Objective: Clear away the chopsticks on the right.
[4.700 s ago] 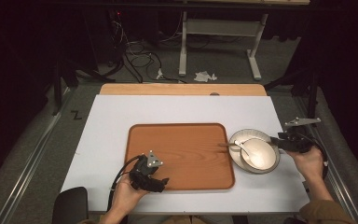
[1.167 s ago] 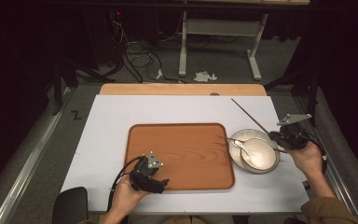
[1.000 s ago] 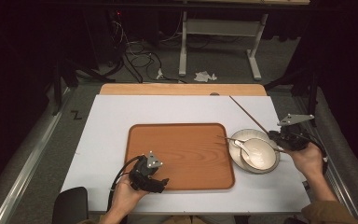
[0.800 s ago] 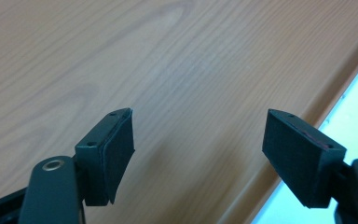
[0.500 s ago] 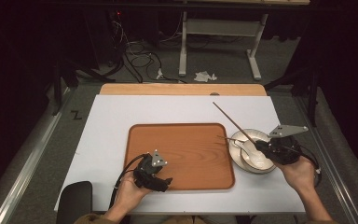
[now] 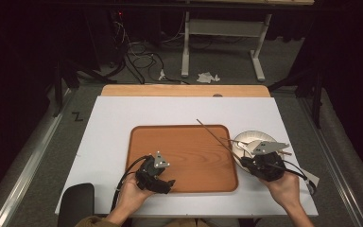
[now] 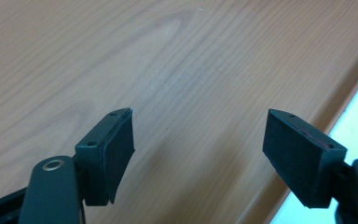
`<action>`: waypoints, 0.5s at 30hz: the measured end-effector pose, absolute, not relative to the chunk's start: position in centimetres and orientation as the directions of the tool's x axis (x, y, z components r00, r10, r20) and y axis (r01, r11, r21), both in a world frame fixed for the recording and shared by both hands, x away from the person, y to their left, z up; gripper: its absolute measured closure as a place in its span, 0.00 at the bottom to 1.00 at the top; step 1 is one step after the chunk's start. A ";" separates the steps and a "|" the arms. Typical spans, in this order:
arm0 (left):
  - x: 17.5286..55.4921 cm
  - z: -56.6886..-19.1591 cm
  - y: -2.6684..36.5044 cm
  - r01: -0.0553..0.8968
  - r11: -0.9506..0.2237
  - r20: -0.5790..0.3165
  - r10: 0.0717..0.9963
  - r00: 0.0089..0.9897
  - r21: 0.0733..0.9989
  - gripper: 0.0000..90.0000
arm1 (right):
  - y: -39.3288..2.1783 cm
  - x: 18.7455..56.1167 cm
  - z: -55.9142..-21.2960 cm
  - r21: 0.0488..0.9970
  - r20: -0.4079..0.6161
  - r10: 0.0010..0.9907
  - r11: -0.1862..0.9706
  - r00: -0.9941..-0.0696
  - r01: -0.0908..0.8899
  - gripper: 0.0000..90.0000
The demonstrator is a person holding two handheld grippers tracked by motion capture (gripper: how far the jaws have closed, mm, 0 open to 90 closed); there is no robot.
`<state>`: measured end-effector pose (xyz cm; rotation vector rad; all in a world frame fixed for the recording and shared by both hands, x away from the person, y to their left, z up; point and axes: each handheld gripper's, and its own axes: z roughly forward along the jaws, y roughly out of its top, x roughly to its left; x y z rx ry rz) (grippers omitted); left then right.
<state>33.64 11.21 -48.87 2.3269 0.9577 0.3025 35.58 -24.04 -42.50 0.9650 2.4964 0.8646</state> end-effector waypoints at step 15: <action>33.5 -48.8 11.2 0.558 -0.568 -0.009 0.696 0.718 0.605 0.28 | -20.5 36.4 -46.7 0.549 -0.054 0.681 0.631 -0.730 0.548 0.94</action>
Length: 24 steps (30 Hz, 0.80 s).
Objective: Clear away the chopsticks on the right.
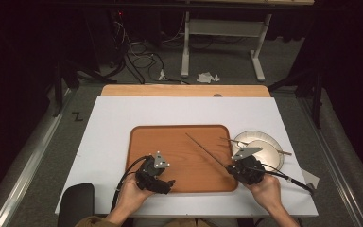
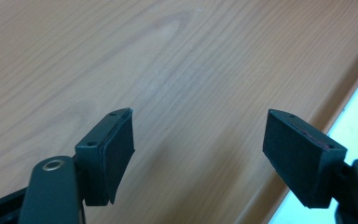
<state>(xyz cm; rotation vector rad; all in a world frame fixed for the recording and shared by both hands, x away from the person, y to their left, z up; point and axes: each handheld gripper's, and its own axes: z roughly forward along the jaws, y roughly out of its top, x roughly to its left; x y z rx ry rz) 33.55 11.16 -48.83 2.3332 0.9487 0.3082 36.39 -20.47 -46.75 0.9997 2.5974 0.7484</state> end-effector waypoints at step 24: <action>33.4 -48.7 11.2 0.553 -0.567 -0.007 0.695 0.719 0.611 0.28 | -19.5 36.9 -48.8 0.501 -0.083 0.703 0.642 -0.707 0.580 0.89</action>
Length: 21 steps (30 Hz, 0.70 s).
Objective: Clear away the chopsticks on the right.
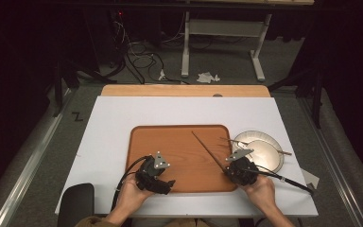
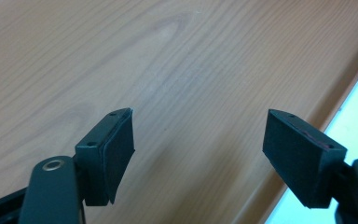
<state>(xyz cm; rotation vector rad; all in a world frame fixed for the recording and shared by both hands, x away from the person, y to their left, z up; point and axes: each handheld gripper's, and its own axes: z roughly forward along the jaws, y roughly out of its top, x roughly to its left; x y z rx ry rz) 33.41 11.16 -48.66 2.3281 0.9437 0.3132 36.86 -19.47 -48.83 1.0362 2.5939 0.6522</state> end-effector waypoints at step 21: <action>33.5 -48.6 11.2 0.552 -0.567 -0.007 0.694 0.720 0.611 0.28 | -20.2 36.7 -48.5 0.514 -0.072 0.713 0.626 -0.697 0.586 0.77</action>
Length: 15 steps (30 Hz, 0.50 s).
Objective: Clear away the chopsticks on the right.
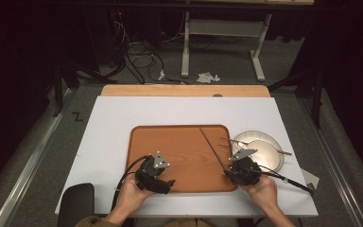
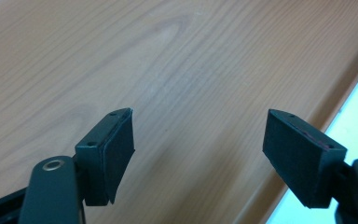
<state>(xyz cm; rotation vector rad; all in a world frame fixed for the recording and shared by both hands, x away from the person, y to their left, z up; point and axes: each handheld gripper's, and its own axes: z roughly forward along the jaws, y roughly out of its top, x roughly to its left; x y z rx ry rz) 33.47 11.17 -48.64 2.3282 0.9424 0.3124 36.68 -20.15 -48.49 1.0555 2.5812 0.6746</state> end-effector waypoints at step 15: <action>33.8 -48.9 11.1 0.560 -0.564 0.004 0.706 0.708 0.607 0.28 | -22.0 36.2 -45.4 0.641 -0.064 0.678 0.590 -0.732 0.491 0.72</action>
